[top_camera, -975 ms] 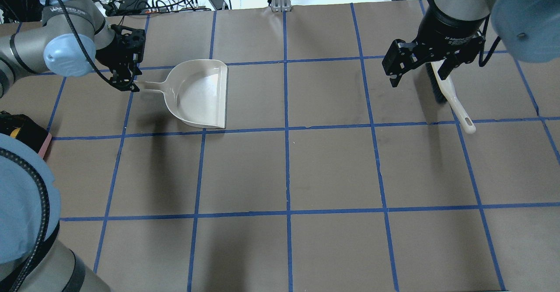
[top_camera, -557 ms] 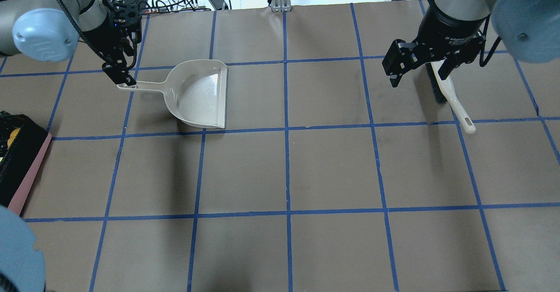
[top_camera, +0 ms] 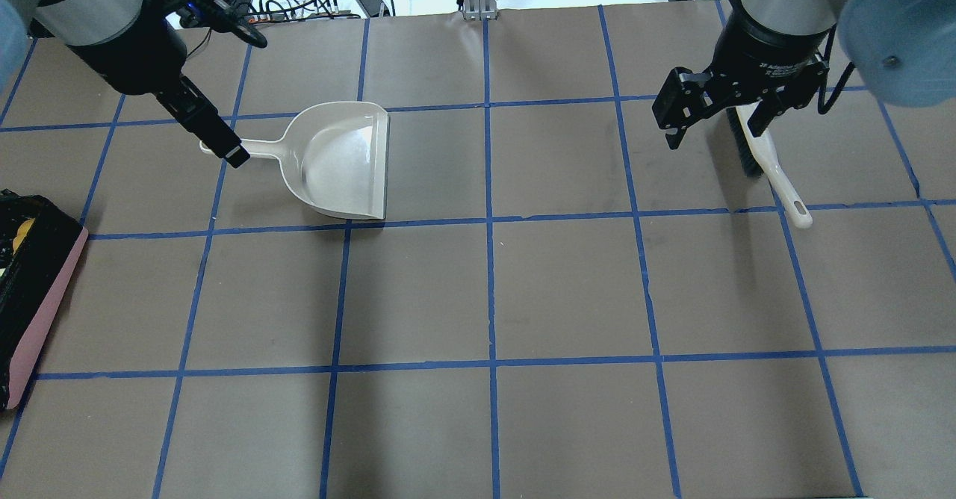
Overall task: Sweep and dump trash into bin
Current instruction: 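Open the left gripper and lift it off the dustpan handle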
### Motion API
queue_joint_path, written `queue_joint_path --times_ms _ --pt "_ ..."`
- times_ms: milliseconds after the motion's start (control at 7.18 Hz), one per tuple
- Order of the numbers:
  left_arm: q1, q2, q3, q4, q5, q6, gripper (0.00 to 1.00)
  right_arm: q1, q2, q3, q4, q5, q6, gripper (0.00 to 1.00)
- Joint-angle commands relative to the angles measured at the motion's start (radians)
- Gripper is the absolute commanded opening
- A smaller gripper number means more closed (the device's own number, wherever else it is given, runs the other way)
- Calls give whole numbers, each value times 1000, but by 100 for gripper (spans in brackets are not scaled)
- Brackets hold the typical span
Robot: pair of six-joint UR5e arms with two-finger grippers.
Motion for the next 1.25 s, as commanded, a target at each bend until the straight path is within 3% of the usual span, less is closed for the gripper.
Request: queue_joint_path --times_ms 0,139,418,557,1114 --pt "-93 93 -31 -49 34 -434 100 0 -1 2 3 0 0 100" --pt "-151 102 -36 -43 135 -537 100 0 0 0 3 0 0 100" --pt "-174 87 -34 -8 130 -635 100 0 1 0 3 0 0 100" --pt "-174 72 -37 94 125 -640 100 0 1 0 3 -1 0 100" --pt "-167 50 -33 138 91 -643 100 0 1 0 3 0 0 100"
